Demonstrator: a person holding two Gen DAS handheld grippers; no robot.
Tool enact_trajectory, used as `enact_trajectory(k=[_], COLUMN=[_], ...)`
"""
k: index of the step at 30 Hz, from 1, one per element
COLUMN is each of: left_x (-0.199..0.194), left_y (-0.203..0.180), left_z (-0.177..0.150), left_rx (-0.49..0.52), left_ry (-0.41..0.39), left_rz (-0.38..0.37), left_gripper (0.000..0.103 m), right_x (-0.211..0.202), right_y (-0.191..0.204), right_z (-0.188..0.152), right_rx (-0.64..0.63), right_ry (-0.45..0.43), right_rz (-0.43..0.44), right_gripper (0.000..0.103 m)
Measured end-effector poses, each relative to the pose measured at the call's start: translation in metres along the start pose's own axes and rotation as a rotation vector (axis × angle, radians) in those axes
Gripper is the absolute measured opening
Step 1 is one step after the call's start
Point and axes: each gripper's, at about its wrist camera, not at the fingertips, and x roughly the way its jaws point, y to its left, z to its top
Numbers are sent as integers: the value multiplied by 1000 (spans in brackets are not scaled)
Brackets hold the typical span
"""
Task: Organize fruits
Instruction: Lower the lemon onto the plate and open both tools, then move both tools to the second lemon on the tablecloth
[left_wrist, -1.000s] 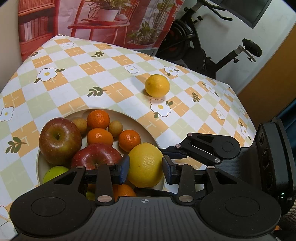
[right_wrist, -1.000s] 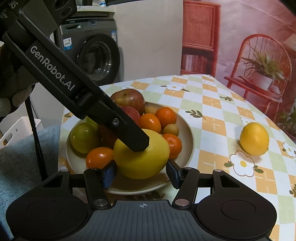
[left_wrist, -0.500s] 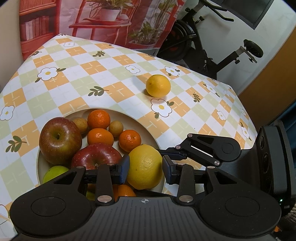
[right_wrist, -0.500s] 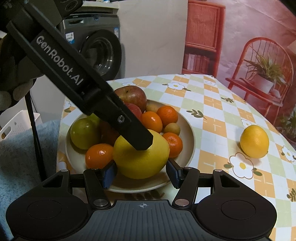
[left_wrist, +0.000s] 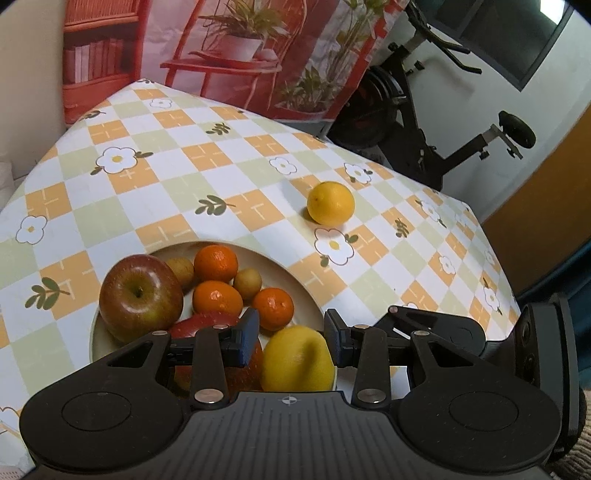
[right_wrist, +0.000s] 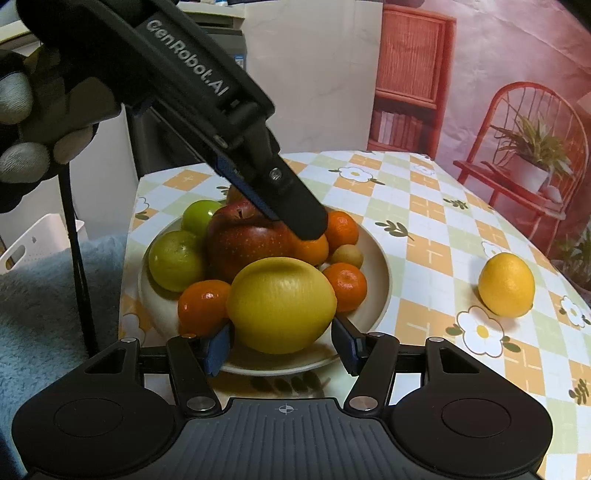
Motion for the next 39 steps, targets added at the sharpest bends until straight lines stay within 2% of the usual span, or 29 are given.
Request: enact_trajectory(k=[9, 19, 29, 39], left_x=[-2, -4, 8, 20], left_y=[-6, -31, -66, -84], left_z=[6, 25, 56, 98], left_rx=[9, 69, 140, 161], left_ry=[-39, -112, -178, -284], left_rz=[15, 33, 46, 120], left_gripper=[41, 41, 41, 41], right_x=[-16, -43, -58, -61], right_y=[-12, -48, -96, -146], right_z=[-3, -10, -13, -19], right_rx=[39, 139, 224, 366], right_ry=[-38, -121, -184, -274], right_rz=[-1, -25, -134, -318], right_gripper=[59, 59, 59, 59])
